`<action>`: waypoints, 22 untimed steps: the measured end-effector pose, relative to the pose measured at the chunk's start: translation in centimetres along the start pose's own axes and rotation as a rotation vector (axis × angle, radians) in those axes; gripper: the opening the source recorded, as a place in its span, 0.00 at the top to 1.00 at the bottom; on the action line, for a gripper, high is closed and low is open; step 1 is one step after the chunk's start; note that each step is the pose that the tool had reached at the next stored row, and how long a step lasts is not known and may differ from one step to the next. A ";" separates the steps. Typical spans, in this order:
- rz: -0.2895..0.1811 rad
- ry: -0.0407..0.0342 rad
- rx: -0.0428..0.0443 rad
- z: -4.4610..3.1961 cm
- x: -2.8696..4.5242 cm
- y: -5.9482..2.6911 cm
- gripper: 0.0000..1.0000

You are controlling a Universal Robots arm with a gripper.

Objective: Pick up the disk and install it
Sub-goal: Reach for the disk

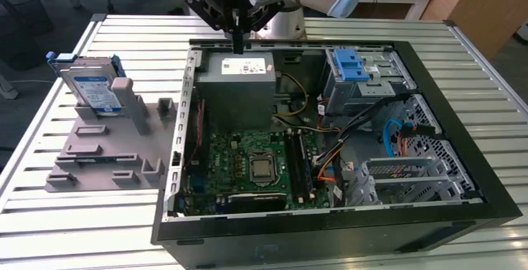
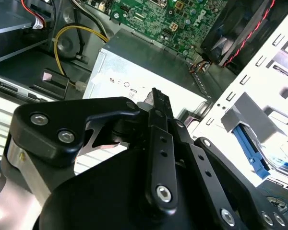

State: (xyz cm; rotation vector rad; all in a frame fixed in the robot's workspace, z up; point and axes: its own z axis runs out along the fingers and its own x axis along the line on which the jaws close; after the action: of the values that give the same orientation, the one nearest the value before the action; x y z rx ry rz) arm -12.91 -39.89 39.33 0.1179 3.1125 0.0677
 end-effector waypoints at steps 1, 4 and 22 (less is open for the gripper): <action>0.000 0.0000 0.0000 0.00 0.04 0.00 0.89; 0.000 0.0000 -0.0001 0.00 0.25 -0.02 0.89; 0.000 0.0001 0.0001 -0.01 1.77 -0.14 0.89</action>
State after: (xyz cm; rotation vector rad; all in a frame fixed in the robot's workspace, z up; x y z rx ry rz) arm -14.68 -39.89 39.29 0.1179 3.1125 0.0675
